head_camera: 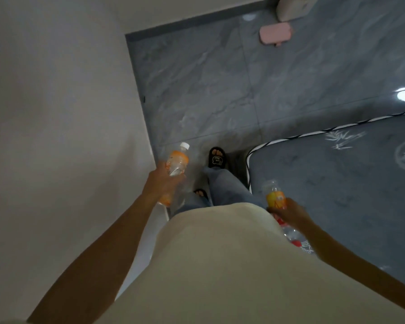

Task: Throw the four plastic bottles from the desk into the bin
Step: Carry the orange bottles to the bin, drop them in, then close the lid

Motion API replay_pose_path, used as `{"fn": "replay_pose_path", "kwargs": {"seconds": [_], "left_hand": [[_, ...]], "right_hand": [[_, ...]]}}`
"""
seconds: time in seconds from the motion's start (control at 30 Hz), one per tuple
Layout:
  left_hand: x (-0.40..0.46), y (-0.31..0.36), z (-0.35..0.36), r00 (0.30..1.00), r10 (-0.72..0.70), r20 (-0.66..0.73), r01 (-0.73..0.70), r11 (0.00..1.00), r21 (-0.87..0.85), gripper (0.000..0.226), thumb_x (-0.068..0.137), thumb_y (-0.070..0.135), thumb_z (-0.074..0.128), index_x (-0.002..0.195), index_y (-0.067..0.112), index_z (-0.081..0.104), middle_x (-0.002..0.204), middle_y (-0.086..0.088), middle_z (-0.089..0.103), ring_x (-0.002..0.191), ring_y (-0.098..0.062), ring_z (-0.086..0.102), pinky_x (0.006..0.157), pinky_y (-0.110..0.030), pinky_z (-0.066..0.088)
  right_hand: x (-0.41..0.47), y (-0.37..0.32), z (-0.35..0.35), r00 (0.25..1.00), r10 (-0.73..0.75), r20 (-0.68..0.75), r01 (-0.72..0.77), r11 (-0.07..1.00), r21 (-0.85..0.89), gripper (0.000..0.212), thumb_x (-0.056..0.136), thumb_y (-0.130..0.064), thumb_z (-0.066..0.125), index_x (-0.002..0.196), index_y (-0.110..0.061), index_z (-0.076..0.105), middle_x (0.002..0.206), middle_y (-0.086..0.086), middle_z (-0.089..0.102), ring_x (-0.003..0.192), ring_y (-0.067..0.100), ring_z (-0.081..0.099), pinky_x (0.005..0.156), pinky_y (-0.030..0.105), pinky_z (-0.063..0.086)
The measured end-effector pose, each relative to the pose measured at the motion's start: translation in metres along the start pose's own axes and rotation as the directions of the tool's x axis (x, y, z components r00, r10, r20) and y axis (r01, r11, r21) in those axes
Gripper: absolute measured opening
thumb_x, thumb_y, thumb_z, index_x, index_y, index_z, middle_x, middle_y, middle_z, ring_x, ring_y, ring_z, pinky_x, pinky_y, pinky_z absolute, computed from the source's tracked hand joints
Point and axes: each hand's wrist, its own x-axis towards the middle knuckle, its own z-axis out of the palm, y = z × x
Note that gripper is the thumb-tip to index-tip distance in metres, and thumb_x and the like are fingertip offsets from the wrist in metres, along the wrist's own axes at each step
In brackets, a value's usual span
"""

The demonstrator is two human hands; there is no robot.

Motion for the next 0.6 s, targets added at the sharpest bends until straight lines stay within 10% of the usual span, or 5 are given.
{"fn": "replay_pose_path", "kwargs": {"seconds": [0.6], "left_hand": [[0.118,0.144,-0.102,0.983,-0.156,0.097,0.124,0.953,0.275,0.067,0.074,0.055,0.067,0.127,0.017,0.055,0.103,-0.008,0.064,0.08,-0.027,0.059,0.074,-0.038,0.053]], "right_hand": [[0.114,-0.207,-0.235,0.969,-0.044,-0.242,0.11,0.957,0.267,0.067,0.077,-0.059,0.073,0.123,-0.011,0.063,0.116,0.018,0.069,0.11,0.04,0.064,0.088,0.039,0.048]]}}
